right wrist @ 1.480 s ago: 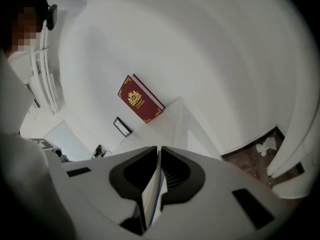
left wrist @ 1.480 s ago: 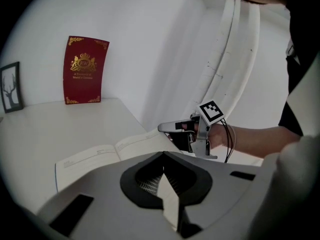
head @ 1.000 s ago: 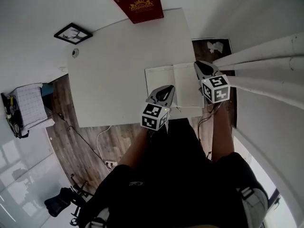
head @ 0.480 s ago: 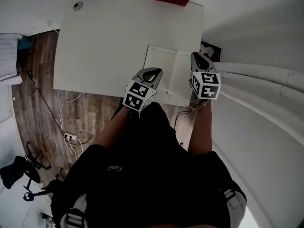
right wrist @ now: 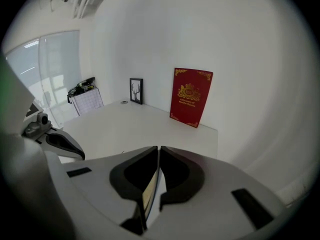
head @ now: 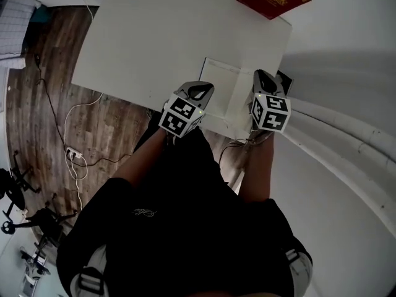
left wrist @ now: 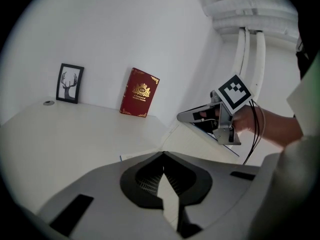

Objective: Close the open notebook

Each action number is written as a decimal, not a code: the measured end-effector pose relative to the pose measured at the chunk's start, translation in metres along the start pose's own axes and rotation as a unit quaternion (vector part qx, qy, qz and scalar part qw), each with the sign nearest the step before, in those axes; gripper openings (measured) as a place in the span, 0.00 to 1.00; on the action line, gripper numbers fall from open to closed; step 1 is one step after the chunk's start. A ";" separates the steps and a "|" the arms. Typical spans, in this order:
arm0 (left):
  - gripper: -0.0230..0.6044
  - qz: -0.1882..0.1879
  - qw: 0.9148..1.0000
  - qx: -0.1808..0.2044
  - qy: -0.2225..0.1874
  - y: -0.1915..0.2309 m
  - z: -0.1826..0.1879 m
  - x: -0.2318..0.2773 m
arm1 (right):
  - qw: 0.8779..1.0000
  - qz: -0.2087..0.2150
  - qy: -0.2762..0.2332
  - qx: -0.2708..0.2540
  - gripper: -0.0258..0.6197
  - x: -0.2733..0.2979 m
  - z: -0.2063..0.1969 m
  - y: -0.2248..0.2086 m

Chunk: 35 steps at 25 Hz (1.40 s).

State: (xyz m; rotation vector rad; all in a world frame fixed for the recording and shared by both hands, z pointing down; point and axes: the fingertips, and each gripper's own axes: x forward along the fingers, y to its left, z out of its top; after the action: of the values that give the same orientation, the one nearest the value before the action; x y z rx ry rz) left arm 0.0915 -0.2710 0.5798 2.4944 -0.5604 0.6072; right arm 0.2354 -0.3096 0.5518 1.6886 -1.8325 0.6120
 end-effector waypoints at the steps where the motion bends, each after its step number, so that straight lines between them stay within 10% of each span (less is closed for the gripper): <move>1: 0.04 0.003 1.000 -0.002 -0.001 0.003 -0.001 -0.003 | 1.000 0.004 0.002 -0.003 0.10 0.002 0.002 0.005; 35: 0.04 0.094 0.991 -0.089 -0.012 0.084 -0.049 -0.073 | 0.980 0.172 0.102 0.004 0.12 0.104 -0.017 0.177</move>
State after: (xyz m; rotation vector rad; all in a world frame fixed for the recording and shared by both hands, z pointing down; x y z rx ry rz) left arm -0.0245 -0.2900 0.6113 2.3000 -0.8287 0.5702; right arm 0.0567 -0.3569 0.6427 1.2657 -1.9846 0.8999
